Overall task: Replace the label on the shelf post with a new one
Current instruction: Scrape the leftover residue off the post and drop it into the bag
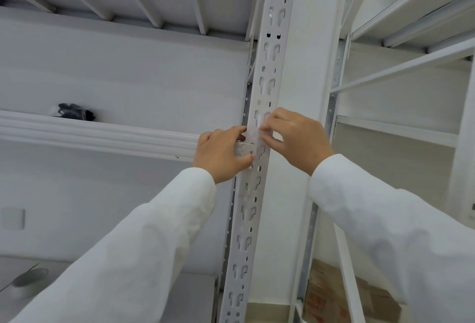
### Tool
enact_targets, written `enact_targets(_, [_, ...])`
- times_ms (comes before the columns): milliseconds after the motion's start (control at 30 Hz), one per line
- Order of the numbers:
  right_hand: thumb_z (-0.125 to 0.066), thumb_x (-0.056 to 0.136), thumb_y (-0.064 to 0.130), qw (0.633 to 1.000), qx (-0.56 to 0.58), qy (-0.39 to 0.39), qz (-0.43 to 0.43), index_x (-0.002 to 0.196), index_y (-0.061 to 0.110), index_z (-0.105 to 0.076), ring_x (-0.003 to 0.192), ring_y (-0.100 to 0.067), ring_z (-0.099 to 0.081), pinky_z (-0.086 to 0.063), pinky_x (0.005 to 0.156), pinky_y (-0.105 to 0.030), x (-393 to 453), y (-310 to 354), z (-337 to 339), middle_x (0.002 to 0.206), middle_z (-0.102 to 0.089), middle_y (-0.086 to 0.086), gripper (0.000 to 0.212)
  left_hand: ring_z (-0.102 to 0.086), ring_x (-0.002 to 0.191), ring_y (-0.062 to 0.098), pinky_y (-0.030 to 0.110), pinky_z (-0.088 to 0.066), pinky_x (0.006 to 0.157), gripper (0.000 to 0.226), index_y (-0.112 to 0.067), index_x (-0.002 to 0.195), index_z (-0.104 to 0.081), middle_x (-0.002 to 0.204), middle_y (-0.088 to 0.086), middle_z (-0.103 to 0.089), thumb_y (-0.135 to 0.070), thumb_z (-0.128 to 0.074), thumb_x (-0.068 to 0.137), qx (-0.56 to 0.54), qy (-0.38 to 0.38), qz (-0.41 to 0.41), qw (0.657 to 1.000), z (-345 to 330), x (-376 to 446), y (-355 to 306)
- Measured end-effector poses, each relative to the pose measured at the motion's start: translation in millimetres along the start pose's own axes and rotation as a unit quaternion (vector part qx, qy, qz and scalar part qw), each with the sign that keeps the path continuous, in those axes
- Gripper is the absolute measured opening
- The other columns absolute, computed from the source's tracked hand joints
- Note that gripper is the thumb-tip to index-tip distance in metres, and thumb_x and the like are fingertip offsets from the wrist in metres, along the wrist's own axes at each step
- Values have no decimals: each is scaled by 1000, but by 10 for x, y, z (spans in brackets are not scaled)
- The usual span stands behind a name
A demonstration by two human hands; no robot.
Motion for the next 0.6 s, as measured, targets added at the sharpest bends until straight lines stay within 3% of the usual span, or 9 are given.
enact_targets(200, [-65, 81, 22, 998, -36, 23, 49, 83, 17, -68, 64, -21, -59, -37, 44, -21, -9, -13, -55, 81, -64, 1, 6, -44, 121, 13, 27, -18, 103, 55, -29, 136, -41, 126, -11, -58, -39, -57, 84, -6, 4, -7, 1000, -14, -3, -14])
enact_targets(367, [-51, 88, 25, 994, -91, -4, 66, 68, 15, -61, 53, -20, -54, -27, 41, -19, -16, -7, -99, 75, -61, 2, 25, -44, 120, 13, 26, -17, 102, 54, -29, 134, -42, 125, -12, -58, -39, -57, 83, -3, -1, -10, 1000, -24, -2, 7])
enact_targets(600, [-65, 79, 14, 970, -194, -25, 145, 66, 13, -61, 43, -16, -47, -24, 35, -19, -30, 22, -166, 81, -65, 1, 14, -45, 118, 14, 26, -18, 101, 54, -29, 134, -43, 124, -12, -58, -38, -56, 83, -2, -8, -12, 1000, -32, 0, -10])
Point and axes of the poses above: each hand's wrist, its own x-axis towards the middle knuckle, its own z-axis out of the back of the hand, y = z × x, the point moved 4 cm from there along x, towards the middle knuckle
